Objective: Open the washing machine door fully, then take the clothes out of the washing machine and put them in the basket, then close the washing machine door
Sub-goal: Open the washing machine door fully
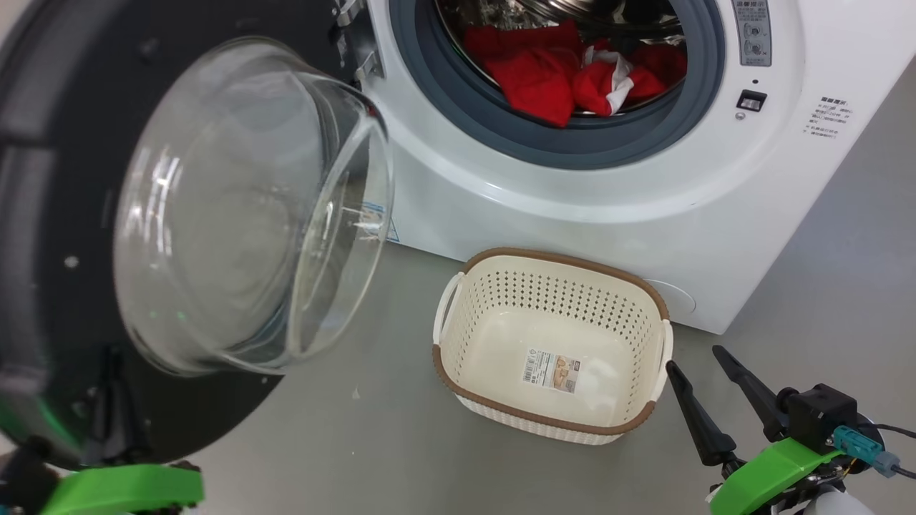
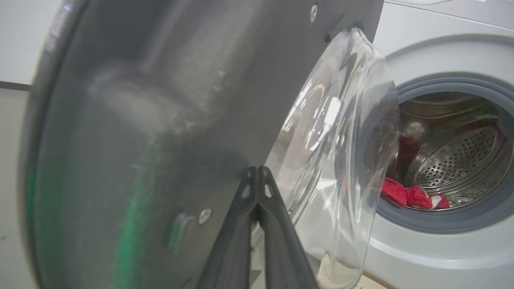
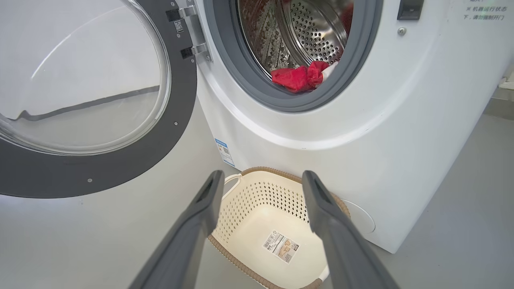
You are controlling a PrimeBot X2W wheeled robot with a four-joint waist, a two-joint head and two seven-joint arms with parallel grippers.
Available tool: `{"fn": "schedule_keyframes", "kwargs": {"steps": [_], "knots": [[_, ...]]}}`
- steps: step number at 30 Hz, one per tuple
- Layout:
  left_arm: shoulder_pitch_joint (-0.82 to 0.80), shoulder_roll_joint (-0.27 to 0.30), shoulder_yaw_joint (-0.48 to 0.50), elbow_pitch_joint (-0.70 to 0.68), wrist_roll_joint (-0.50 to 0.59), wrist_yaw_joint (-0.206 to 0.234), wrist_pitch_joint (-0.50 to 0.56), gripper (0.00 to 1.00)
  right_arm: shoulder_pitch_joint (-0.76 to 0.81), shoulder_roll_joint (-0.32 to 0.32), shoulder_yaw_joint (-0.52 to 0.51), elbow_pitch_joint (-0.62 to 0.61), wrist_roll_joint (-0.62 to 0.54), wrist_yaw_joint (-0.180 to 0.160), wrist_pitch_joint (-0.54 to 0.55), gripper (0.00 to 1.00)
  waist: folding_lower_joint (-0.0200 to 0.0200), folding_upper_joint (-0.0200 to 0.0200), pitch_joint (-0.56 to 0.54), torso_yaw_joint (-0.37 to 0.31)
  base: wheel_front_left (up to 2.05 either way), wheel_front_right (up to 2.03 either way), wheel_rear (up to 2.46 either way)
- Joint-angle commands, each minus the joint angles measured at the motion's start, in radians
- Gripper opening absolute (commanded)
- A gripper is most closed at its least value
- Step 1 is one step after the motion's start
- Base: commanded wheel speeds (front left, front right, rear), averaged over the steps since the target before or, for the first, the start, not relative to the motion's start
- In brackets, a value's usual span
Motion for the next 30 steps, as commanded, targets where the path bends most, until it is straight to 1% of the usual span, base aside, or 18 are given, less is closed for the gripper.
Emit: {"fn": "schedule_keyframes", "kwargs": {"steps": [1,7,15,27,30], "knots": [[-0.044,0.029,0.064,-0.015,0.017,0.0,-0.005,0.0,-0.027,-0.018,0.02,-0.025,-0.005,0.006,-0.012,1.0,-0.0001,0.0,0.006,-0.005,0.0,0.0,0.0],[-0.118,0.04,0.19,0.059,0.069,-0.034,-0.005,0.0,-0.038,-0.025,0.026,-0.025,-0.003,0.006,-0.012,1.0,-0.0001,0.0,0.023,-0.019,0.0,0.0,0.0],[-0.2,0.073,0.314,0.147,0.125,-0.067,-0.005,0.0,-0.053,-0.036,0.032,-0.028,-0.001,0.006,-0.012,1.0,-0.0001,0.0,0.052,-0.038,0.0,0.0,0.0],[-0.335,0.167,0.444,0.328,0.185,-0.098,-0.005,0.0,-0.085,-0.058,0.045,-0.033,-0.002,0.006,-0.012,1.0,-0.0001,0.0,0.102,-0.072,0.0,0.0,0.0],[-0.352,0.182,0.458,0.351,0.196,-0.102,-0.005,0.0,-0.09,-0.06,0.047,-0.034,-0.002,0.006,-0.012,1.0,-0.0001,0.0,0.109,-0.078,0.0,0.0,0.0]]}}
